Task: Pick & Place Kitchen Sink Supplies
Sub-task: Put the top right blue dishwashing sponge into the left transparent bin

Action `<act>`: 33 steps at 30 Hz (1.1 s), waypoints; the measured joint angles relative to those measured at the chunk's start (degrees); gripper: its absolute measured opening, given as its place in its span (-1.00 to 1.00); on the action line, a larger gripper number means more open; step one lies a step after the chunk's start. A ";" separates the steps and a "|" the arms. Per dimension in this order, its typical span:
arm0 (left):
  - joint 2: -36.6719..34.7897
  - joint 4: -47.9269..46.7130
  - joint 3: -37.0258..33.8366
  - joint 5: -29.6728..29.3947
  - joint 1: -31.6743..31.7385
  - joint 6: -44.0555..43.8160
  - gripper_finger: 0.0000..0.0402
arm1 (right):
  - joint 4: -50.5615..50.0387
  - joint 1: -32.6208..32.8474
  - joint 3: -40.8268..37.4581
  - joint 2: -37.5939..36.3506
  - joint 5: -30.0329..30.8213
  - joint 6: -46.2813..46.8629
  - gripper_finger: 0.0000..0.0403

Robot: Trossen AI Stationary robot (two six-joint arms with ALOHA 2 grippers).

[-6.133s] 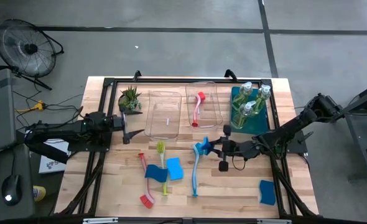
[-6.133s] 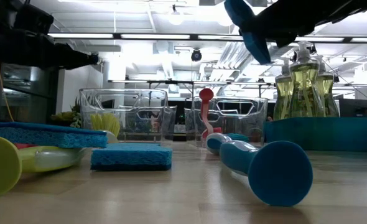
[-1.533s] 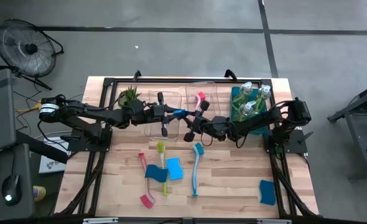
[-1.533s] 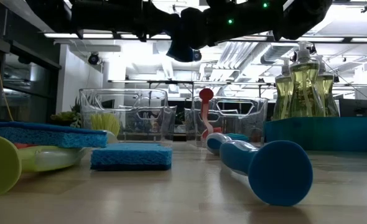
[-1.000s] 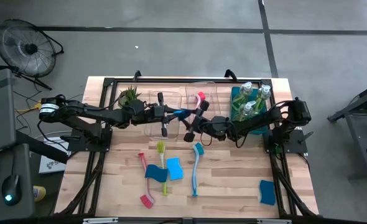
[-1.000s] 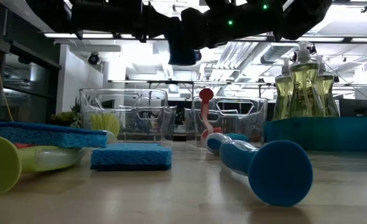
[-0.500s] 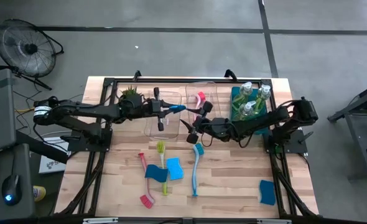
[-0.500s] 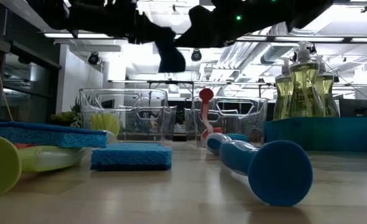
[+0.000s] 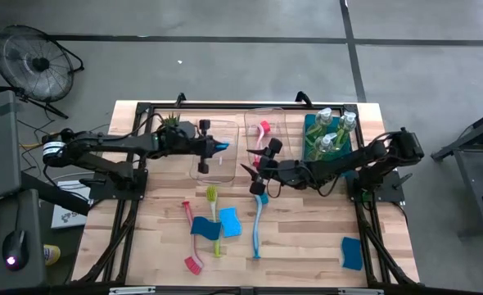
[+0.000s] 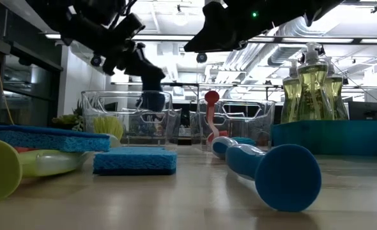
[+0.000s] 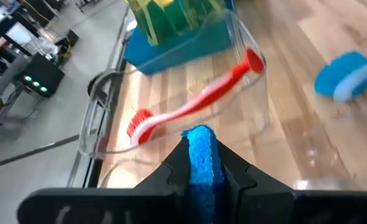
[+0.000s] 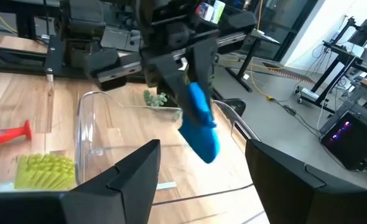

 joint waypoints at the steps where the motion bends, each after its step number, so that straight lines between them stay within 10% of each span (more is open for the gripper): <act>1: 0.00 -0.92 0.00 -0.14 0.00 0.92 -0.84 | 0.00 0.00 0.00 0.00 0.00 0.04 0.15; 21: 0.13 -8.23 -0.08 4.99 -0.15 8.77 -0.82 | 0.00 0.63 -0.02 0.00 -1.86 0.68 0.12; 33: 0.13 -9.41 -0.08 4.75 -0.15 6.69 -0.39 | 0.00 0.74 0.00 0.02 -2.04 0.88 0.13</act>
